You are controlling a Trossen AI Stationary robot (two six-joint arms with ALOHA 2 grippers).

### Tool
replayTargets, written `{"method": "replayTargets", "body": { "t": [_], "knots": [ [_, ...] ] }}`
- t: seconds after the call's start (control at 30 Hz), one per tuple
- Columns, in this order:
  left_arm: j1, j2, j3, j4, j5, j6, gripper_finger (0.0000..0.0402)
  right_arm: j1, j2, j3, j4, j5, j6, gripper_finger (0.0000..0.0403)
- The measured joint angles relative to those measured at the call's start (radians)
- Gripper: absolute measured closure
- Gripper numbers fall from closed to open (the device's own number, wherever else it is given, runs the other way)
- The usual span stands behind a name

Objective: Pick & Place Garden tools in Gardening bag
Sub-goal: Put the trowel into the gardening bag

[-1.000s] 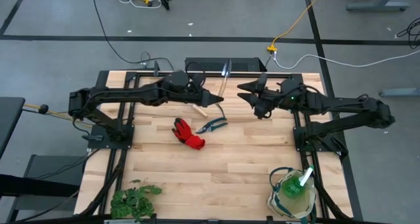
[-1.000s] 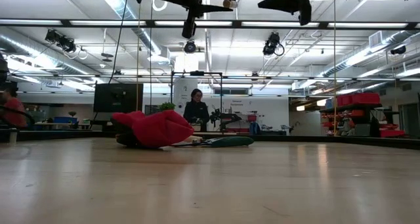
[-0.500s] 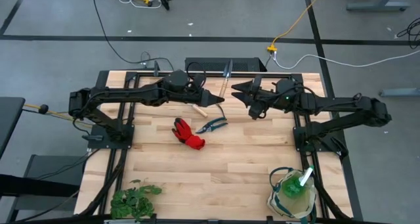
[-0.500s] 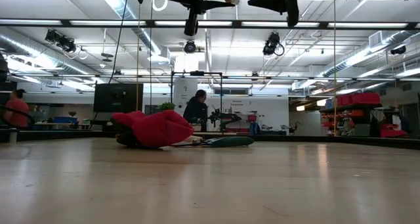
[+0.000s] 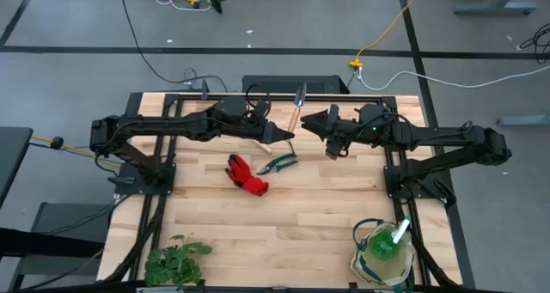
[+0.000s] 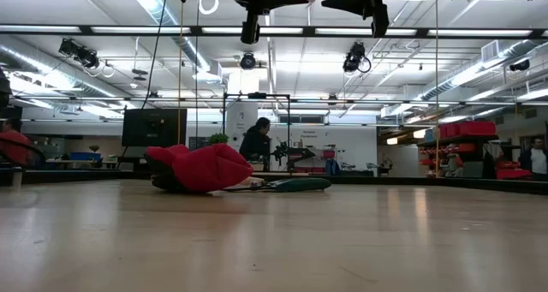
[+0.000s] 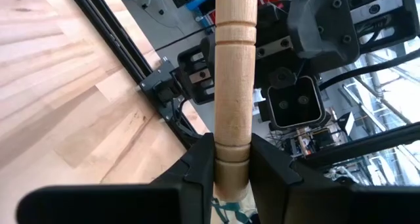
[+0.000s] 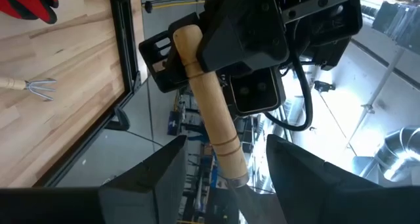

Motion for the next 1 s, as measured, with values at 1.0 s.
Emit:
{"method": "replayTargets", "body": {
  "t": [1.0],
  "knots": [
    [-0.005,0.000,0.000,0.018,-0.027,-0.049,0.0324,0.000,0.069,0.000,0.099,0.045,-0.094,0.0192]
  ]
}}
